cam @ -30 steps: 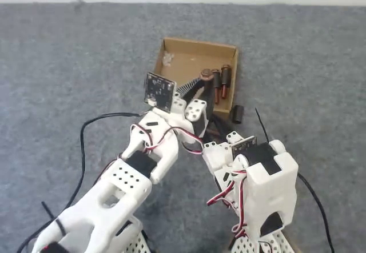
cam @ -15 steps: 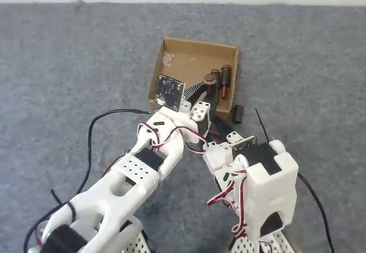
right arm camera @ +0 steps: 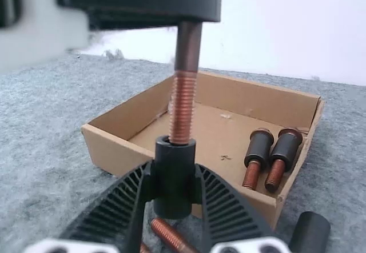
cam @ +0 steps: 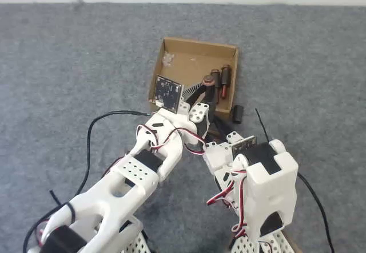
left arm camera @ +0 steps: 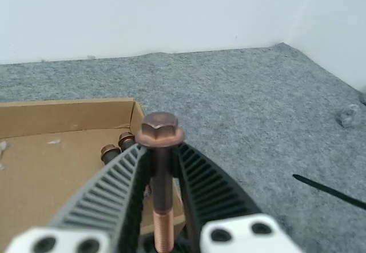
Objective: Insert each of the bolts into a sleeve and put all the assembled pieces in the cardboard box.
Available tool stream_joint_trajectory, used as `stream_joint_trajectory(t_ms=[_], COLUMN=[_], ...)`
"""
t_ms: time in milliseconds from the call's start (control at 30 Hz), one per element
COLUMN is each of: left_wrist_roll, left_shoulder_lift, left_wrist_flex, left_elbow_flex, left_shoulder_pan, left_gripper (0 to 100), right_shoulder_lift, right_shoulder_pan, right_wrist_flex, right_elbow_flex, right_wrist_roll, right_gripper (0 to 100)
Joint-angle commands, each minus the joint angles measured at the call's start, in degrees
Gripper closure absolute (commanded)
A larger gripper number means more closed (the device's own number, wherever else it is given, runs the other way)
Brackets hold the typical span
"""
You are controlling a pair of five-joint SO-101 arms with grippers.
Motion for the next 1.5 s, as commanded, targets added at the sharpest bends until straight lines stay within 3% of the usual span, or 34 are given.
stream_joint_trajectory(t_ms=[0, 367, 700, 1200, 1467], left_wrist_roll=[-0.5, -0.5, -0.4, -0.3, -0.4], left_shoulder_lift=[-1.0, 0.0, 11.3, 4.7, 4.7], left_wrist_flex=[-1.1, -4.7, -13.1, -12.3, -5.2], left_elbow_flex=[0.5, 1.1, 0.5, 9.5, 7.7], left_shoulder_pan=[-0.3, -2.0, -1.0, 0.5, -0.1], left_gripper=[99, 99, 99, 99, 98], right_shoulder_lift=[-0.7, -0.7, -0.7, -0.7, -0.7], right_shoulder_pan=[0.6, 0.6, 0.7, 1.9, 2.1], right_wrist_flex=[-2.0, -2.0, -2.0, -2.0, -2.0], right_elbow_flex=[0.8, 0.8, 0.6, 0.4, 0.4], right_wrist_roll=[-0.4, -0.5, -0.5, -0.6, -0.6], right_gripper=[99.1, 99.1, 99.1, 99.1, 99.1])
